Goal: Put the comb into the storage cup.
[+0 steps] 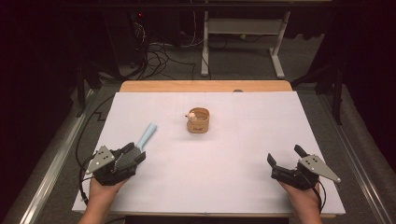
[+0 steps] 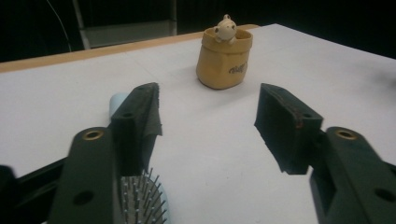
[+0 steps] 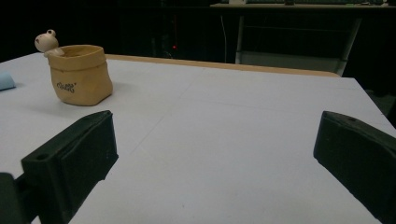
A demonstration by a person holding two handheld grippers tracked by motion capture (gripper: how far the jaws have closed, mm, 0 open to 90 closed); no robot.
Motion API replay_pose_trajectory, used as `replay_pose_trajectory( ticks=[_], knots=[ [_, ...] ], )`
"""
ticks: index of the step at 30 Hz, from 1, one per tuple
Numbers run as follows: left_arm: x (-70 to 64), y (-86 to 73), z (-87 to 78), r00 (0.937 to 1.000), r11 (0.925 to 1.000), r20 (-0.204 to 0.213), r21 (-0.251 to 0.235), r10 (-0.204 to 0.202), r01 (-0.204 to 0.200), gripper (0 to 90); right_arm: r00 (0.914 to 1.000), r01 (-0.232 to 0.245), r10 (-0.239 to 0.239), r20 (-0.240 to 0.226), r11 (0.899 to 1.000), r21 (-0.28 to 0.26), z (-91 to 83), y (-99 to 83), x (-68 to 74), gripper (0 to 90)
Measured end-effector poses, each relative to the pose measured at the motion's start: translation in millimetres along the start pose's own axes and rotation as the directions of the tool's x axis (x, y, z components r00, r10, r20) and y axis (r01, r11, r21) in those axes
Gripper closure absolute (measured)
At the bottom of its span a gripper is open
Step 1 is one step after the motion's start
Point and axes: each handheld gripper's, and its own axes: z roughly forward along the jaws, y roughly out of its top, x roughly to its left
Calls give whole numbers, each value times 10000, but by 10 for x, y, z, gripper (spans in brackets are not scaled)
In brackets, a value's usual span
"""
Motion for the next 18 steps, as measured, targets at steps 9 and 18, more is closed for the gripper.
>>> replay_pose_trajectory(
  ticks=[9,18],
  knots=[
    [58,17,-26,9996,9997,-143,-77,-223,222,185,10000,39,-39,13,10000,-8,-2,6,16,1],
    [174,90,-53,9977,9976,-599,-647,-303,264,22,10000,-14,14,70,10000,-63,-14,12,3,1]
  ],
)
